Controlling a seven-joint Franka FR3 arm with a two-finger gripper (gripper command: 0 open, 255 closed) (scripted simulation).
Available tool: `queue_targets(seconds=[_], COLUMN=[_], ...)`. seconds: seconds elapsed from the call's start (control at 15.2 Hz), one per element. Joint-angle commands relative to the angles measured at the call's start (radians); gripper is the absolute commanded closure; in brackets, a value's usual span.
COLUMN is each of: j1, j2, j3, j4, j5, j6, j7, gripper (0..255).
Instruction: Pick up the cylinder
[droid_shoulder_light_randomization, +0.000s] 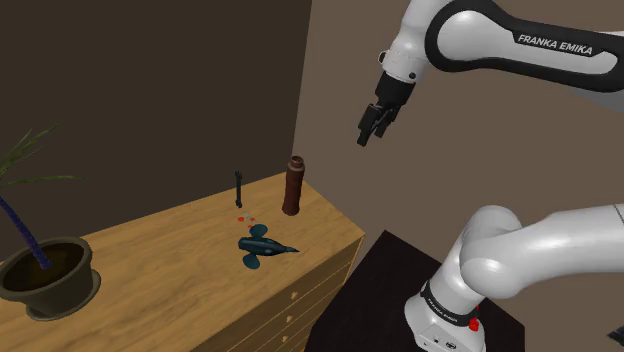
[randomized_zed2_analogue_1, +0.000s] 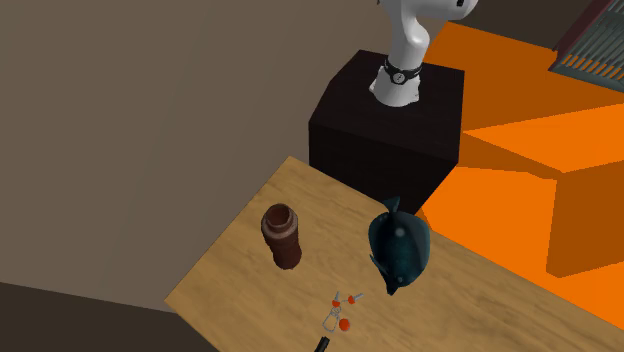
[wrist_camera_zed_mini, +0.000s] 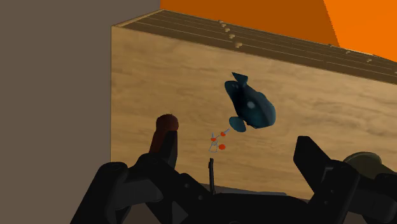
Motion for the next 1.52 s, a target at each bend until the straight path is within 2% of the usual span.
queue_targets(seconds=[0.0, 0.73, 1.45], j1=[0.0, -0.018, -0.043], j2=[0.0, 0.413, 0.855], j3=[0.0, -0.077, -0.128], j4=[0.0, 0.143, 0.437], j5=[0.0, -0.018, 0.022], j6=[0.0, 0.201, 0.279], j7=[0.0, -0.086, -0.175], gripper=[0, 0, 0])
